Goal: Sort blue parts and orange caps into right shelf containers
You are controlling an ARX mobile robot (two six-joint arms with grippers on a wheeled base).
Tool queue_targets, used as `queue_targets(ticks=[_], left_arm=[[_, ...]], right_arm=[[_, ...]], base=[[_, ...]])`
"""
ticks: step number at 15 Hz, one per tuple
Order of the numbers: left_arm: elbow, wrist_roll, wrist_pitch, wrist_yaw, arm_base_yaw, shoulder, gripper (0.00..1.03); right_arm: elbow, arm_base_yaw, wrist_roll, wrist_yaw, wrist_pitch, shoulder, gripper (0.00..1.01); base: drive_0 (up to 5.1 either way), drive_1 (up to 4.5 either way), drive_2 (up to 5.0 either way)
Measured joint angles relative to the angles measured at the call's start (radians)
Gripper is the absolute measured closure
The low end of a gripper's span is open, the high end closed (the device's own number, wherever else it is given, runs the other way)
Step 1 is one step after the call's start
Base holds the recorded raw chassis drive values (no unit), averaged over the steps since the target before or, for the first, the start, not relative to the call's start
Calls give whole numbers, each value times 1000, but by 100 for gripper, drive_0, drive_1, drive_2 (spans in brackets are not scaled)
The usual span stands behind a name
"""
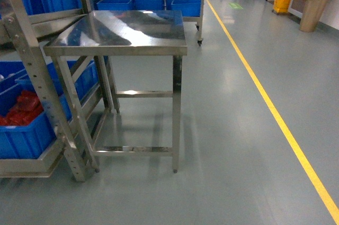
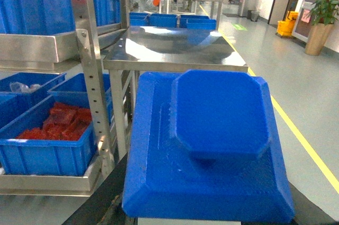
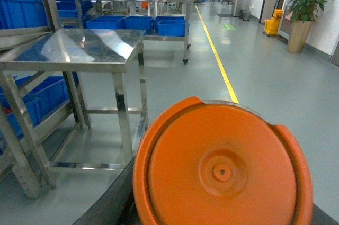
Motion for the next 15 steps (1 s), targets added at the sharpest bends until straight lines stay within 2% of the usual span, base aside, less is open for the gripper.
queue_targets(ticks=[3, 5, 15], left_arm=[[0, 0, 4, -2, 0, 0, 59], [0, 0, 3, 0, 0, 0, 59], [0, 0, 0, 0, 0, 0, 59]], right_arm=[[0, 0, 0, 0, 3, 0, 56], [0, 0, 0, 0, 6, 0, 56], [0, 0, 0, 1, 2, 0, 57]], base=[[-4, 426, -435], [0, 0, 0], [-492, 253, 253]])
